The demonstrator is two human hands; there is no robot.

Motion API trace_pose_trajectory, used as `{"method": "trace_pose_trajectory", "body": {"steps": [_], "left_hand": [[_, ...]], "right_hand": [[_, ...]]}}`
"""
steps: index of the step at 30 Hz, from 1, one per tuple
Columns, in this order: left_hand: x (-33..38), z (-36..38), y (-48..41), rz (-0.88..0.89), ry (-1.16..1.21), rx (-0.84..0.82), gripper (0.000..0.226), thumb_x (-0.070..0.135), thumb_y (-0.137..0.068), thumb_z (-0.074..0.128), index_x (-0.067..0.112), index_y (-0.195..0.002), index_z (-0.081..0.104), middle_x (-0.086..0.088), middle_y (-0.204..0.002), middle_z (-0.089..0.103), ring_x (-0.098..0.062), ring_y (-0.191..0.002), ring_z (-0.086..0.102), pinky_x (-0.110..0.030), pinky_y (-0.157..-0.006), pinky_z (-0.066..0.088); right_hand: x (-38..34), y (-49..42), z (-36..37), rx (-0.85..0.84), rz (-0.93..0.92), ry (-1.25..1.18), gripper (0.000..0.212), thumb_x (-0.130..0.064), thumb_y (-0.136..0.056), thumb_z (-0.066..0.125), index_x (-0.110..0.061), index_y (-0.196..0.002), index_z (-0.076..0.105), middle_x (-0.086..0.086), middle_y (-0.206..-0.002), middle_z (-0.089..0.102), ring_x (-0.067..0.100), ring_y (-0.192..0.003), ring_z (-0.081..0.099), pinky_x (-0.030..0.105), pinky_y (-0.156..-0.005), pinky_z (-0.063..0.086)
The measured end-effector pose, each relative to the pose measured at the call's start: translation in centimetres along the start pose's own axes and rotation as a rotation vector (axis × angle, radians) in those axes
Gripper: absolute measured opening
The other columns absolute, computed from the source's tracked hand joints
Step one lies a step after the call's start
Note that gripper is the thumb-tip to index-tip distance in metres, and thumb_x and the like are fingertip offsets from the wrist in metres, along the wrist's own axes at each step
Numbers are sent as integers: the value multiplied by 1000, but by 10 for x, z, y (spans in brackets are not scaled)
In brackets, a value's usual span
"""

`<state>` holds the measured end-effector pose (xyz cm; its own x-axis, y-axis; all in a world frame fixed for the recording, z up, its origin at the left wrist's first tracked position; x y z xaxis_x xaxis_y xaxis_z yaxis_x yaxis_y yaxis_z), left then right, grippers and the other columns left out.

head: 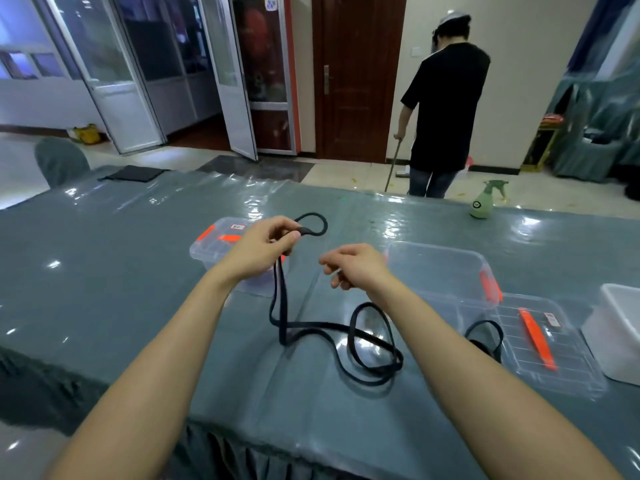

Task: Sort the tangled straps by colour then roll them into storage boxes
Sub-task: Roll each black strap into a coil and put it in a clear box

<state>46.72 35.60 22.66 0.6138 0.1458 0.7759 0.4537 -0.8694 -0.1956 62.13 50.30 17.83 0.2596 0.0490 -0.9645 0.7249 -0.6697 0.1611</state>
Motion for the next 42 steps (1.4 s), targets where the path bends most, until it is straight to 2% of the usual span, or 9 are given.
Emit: {"method": "trace_pose_trajectory", "body": {"steps": [4,6,9,12,18,22,28,36,42], "left_hand": [[24,-35,-7,39,-340,-102,19,19,-111,61,16,-124,73,-3,-117,76,-19,-102,69,-38,-97,56],[34,-49,-11,44,-479,-174,19,19,-110,62,19,-123,75,1,-120,75,-19,-110,69,-43,-104,55],[51,-69,-21,130,-498,-61,20,17,-110,61,17,-124,76,0,-120,72,-20,-114,67,-46,-105,53],[68,-88,-34,205,-339,81,20,16,-111,62,14,-126,75,-3,-120,74,-24,-112,70,-46,-105,55],[129,-107,-76,374,-81,154,21,17,-111,64,19,-128,76,1,-113,78,-9,-102,74,-21,-94,56],[172,-117,-104,437,46,223,24,21,-110,66,19,-132,77,-5,-115,81,-17,-107,78,-31,-100,62],[231,-138,-129,555,151,260,22,24,-111,63,28,-124,81,-3,-111,81,-19,-105,78,-28,-91,62],[288,-168,-149,658,145,304,22,23,-111,63,25,-124,81,7,-116,82,-11,-112,76,-33,-103,62],[263,-147,-156,540,252,194,27,20,-110,64,15,-133,77,-11,-116,80,-24,-108,77,-35,-94,64]], "right_hand": [[-19,-10,-1,270,-455,554,70,-7,-91,72,-34,-153,52,-5,-138,59,12,-89,68,28,-75,54],[-40,-18,4,154,-671,734,88,2,-88,64,-42,-161,41,-13,-158,46,9,-100,63,27,-80,52],[-55,-31,10,-179,-567,888,56,-9,-93,72,-32,-144,67,-7,-130,75,12,-100,71,36,-96,59],[-61,-32,5,-211,-436,694,42,-30,-94,84,-23,-134,72,-4,-95,80,14,-78,78,34,-82,63],[-140,-32,-40,44,-581,308,36,-32,-94,85,-17,-124,75,14,-89,76,20,-67,72,42,-70,60],[-200,-28,-82,149,-663,214,20,-30,-92,87,-12,-98,80,2,-64,72,13,-59,69,26,-61,50],[-282,-9,-121,47,-772,156,23,-23,-102,76,-19,-124,74,5,-90,83,22,-74,80,22,-60,57],[-368,-2,-145,-29,-811,63,18,-22,-107,69,-13,-119,80,4,-84,69,16,-72,60,27,-67,50],[-365,-8,-148,34,-736,61,11,-20,-108,67,-12,-102,73,4,-77,66,13,-61,67,25,-62,55]]}}
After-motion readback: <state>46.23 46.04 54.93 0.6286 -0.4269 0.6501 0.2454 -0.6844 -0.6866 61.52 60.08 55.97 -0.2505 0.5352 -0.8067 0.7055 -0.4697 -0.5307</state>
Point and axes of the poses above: each hand's wrist, its own y-axis away from the middle knuckle, its own z-axis out of the palm, x = y × z, the point moved 2 cm from there along -y, towards the middle knuckle
